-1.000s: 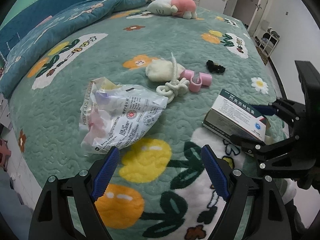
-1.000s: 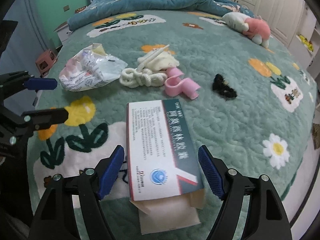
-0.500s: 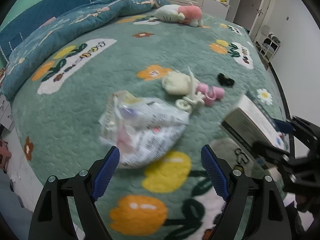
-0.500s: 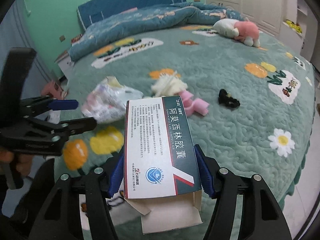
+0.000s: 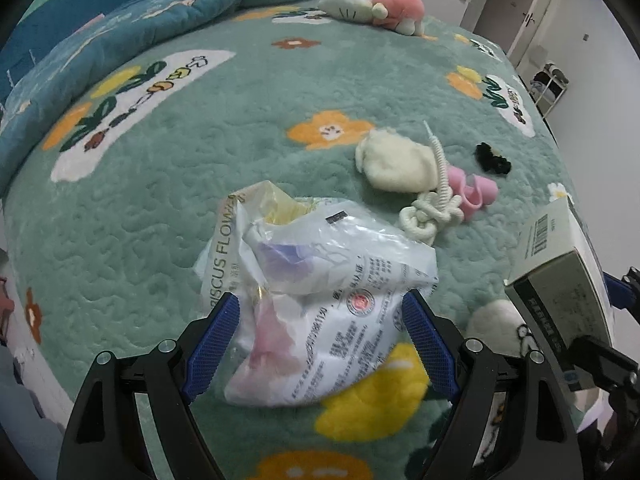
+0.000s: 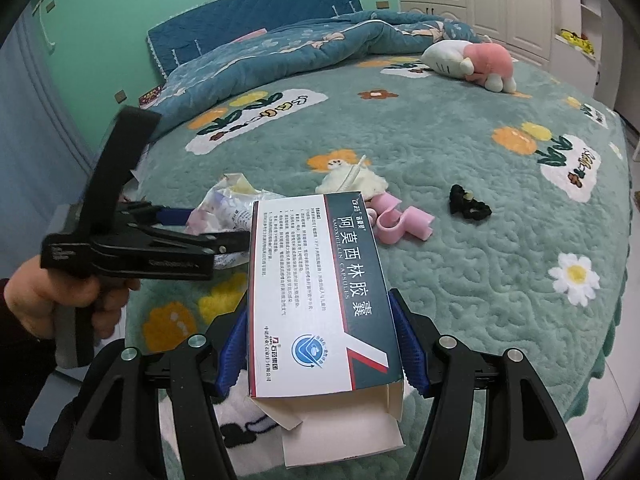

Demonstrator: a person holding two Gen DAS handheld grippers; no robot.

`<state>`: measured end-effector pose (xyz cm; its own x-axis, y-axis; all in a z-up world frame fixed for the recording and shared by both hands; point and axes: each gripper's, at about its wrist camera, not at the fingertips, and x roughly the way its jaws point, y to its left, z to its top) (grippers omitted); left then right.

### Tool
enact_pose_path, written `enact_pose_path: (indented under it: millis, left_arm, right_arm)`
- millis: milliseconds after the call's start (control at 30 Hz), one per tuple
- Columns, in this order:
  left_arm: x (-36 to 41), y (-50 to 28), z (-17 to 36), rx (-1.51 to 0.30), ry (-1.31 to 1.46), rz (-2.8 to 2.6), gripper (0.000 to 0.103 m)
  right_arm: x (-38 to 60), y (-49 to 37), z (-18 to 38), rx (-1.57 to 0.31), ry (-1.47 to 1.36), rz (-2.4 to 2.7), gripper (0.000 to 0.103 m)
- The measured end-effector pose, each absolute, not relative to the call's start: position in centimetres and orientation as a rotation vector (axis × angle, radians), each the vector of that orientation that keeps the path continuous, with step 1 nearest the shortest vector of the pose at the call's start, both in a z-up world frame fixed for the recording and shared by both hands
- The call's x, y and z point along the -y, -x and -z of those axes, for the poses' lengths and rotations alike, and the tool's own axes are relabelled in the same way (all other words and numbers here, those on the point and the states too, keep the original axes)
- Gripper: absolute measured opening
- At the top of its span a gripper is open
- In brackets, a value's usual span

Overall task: Collect trash
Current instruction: 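Lower the left tool onto the clear biscuit bag and close it, then carry the medicine box and biscuit bag in both tools over the orange bin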

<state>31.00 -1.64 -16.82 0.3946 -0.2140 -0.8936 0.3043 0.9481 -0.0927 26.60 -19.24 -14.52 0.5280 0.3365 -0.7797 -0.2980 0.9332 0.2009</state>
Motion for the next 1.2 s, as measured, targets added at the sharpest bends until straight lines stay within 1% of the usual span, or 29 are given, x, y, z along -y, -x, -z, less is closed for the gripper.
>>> enact_pose_path:
  millis: [67, 100, 167, 200, 233, 267, 300, 467, 567, 900, 1200]
  left_arm:
    - [1.7, -31.2, 17.1, -1.114, -0.095, 0.333, 0.083]
    - [1.6, -31.2, 17.2, -1.108, -0.093, 0.334, 0.080]
    - [1.4, -31.6, 17.4, -1.109, -0.083, 0.330, 0.063]
    - [1.2, -31.6, 17.4, -1.105, -0.081, 0.324, 0.058]
    - [1.2, -31.7, 17.4, -1.105, -0.081, 0.325, 0.048]
    - [1.1, -31.8, 17.3, -1.102, -0.086, 0.312, 0.030]
    - [0.7, -31.8, 17.3, -1.095, -0.089, 0.288, 0.024]
    - [-0.1, -31.4, 16.8, -1.090, -0.054, 0.284, 0.016]
    - [-0.4, -30.6, 16.2, -1.077, -0.059, 0.269, 0.014]
    - [-1.1, -27.3, 13.6, -1.038, -0.055, 0.249, 0.012]
    - [-0.2, -21.9, 9.5, -0.969, -0.076, 0.268, 0.012]
  right_arm:
    - [19.1, -26.9, 14.9, -0.950, -0.046, -0.379, 0.064]
    - [19.0, -26.9, 15.1, -0.955, -0.047, -0.381, 0.064]
    - [18.9, -27.1, 15.4, -0.962, -0.048, -0.378, 0.064]
    - [19.0, -27.2, 15.5, -0.964, -0.050, -0.378, 0.064]
    - [19.0, -27.2, 15.7, -0.967, -0.055, -0.378, 0.064]
    - [19.0, -27.2, 15.8, -0.968, -0.056, -0.377, 0.064]
    - [19.0, -27.2, 15.8, -0.968, -0.057, -0.375, 0.064]
    - [19.0, -27.0, 15.8, -0.967, -0.063, -0.378, 0.064]
    - [19.1, -26.8, 15.5, -0.959, -0.066, -0.377, 0.064]
    - [19.0, -24.7, 13.2, -0.914, -0.061, -0.375, 0.064]
    - [19.5, -21.0, 10.4, -0.868, -0.064, -0.369, 0.064]
